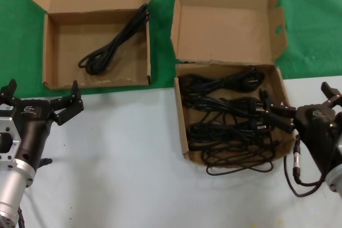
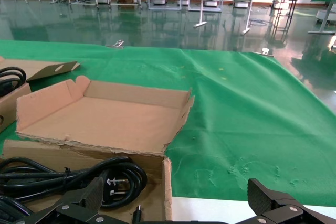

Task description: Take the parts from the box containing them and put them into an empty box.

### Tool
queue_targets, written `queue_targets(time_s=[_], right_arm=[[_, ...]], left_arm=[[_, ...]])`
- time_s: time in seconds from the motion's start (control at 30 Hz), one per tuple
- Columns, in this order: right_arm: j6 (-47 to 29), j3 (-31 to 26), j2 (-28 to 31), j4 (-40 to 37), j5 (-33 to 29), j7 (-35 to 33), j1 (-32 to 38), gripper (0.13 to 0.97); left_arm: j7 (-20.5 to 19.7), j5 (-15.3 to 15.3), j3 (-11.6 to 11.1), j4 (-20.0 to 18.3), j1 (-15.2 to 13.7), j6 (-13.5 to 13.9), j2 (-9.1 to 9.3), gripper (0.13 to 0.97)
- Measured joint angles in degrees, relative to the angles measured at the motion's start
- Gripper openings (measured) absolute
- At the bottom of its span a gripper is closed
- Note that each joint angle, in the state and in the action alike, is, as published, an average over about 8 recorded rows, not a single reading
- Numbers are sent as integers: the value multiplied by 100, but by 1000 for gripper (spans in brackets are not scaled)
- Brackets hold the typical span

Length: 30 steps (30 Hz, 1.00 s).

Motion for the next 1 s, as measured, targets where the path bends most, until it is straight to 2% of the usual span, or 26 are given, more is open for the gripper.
queue_targets(time_s=[1.0], right_arm=[[0,0,0,0,0,0,0,966]], left_arm=[[0,0,0,0,0,0,0,966]])
